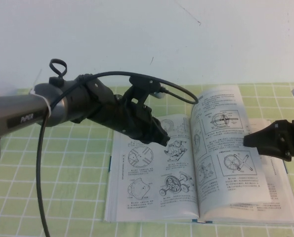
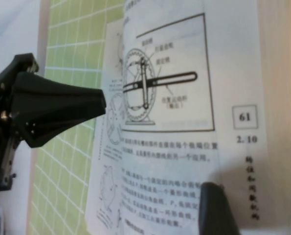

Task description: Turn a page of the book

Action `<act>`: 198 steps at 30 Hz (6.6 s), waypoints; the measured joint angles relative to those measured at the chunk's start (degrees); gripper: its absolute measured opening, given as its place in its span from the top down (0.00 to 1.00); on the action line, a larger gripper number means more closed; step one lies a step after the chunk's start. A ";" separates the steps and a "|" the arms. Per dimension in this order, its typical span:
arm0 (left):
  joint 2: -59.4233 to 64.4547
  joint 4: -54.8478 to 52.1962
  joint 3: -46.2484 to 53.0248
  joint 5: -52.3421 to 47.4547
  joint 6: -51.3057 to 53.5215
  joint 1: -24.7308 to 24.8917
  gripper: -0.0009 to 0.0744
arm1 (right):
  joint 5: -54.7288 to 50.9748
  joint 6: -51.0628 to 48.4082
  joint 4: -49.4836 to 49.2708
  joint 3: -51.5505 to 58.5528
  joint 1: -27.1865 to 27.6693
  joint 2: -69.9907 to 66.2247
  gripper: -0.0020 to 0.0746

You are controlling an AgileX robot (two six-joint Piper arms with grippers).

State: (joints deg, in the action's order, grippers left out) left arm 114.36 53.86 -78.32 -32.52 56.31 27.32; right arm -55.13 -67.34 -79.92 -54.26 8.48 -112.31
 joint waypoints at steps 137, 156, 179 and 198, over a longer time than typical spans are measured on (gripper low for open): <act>4.92 -91.27 -13.37 -18.77 -70.81 35.18 0.99 | 7.02 -8.86 -3.43 -0.60 -1.53 -8.01 0.97; 4.53 -57.52 -13.37 -14.88 -58.45 18.21 0.99 | 6.98 -8.69 0.96 -0.14 -1.75 3.70 0.98; -25.59 -43.40 13.38 18.97 -45.64 13.36 0.99 | 27.84 -25.83 -9.10 15.08 -1.75 55.92 0.98; -102.52 -36.33 61.51 29.74 -45.40 7.15 0.99 | 32.08 -37.31 -17.22 29.64 -1.75 74.66 0.98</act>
State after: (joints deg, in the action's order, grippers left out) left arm 11.84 17.52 -16.81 -2.78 10.91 34.47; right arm -23.05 -104.65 -97.15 -24.62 6.73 -37.65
